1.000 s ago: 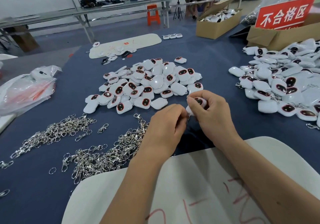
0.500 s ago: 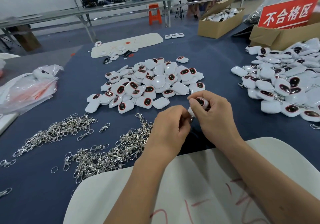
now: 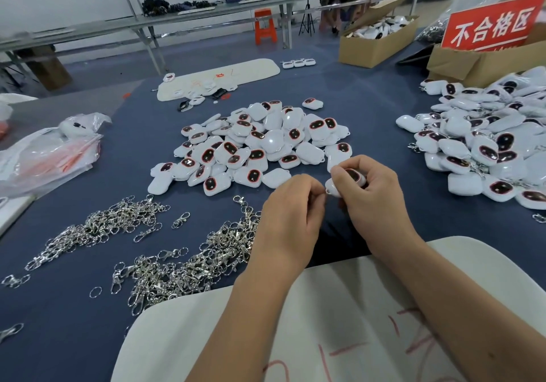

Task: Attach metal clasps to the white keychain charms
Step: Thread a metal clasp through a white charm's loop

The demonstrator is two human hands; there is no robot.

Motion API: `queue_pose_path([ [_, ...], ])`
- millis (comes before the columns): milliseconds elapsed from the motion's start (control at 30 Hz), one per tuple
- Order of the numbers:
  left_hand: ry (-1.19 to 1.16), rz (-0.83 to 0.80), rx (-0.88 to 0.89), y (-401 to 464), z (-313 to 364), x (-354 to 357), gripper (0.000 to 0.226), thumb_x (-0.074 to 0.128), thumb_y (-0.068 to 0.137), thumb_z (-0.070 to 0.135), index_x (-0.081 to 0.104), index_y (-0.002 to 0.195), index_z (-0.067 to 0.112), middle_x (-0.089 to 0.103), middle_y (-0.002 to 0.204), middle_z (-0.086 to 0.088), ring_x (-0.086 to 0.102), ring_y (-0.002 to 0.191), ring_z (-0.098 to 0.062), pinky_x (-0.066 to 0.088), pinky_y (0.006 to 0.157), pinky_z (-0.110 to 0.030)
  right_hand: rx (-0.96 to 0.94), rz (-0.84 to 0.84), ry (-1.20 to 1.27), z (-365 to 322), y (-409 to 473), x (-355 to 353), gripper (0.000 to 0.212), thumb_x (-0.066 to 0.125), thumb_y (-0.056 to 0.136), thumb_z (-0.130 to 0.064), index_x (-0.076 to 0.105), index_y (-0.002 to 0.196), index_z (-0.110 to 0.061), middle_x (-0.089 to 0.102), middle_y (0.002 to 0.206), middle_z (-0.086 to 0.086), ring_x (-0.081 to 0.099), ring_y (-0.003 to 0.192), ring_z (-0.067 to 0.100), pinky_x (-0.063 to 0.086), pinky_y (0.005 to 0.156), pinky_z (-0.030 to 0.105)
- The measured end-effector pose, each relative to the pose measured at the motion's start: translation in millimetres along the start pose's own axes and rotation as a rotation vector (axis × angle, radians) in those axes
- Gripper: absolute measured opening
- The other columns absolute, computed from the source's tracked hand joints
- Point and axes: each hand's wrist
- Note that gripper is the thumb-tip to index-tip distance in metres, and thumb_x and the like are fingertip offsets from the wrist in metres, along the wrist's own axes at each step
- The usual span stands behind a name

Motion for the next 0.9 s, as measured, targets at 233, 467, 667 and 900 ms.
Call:
queue_pose_path([
  [233,0.062,0.066,0.105,3.1,1.5,-1.2,0.006,0.061,0.099,0.011,0.063,0.094,0.013,0.06,0.094,0.002,0.05,0.092,-0.019,0.048,0.073,-0.036,0.153,-0.021,0.244,-0.7,0.9,2.1,0.015,0.066,0.095,-0.017,0.068,0.081,-0.012,0.054,0.061,-0.001,0.048,0.047,0.011,0.037,0.042,0.02],
  [467,0.0,0.083,0.111,3.4,3.5,-3.2,0.006,0.064,0.098,0.008,0.065,0.092,0.008,0.063,0.092,0.001,0.055,0.09,-0.019,0.049,0.077,-0.037,0.209,-0.027,0.327,-3.2,0.9,3.9,0.02,0.065,0.099,-0.015,0.066,0.08,-0.013,0.054,0.063,0.004,0.046,0.046,0.011,0.036,0.041,0.02],
  [667,-0.031,0.067,0.094,3.2,2.4,-4.4,0.01,0.071,0.089,0.003,0.07,0.098,0.007,0.068,0.098,0.0,0.063,0.095,-0.021,0.054,0.08,-0.043,0.229,-0.03,0.337,-2.3,1.1,2.4,0.018,0.066,0.099,-0.017,0.068,0.082,-0.012,0.057,0.064,0.005,0.049,0.047,0.011,0.038,0.041,0.021],
  [900,0.023,0.101,0.045,3.4,1.4,-5.7,0.003,0.072,0.092,0.009,0.074,0.09,0.01,0.071,0.086,0.004,0.063,0.083,-0.018,0.051,0.076,-0.04,0.065,-0.005,0.202,-2.6,-4.0,3.4,0.02,0.07,0.097,-0.023,0.065,0.078,-0.019,0.06,0.064,-0.001,0.052,0.052,0.012,0.043,0.047,0.023],
])
Point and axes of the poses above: each hand's wrist, its own y-axis towards the middle knuckle, its own x-axis out of the palm, z = x × y
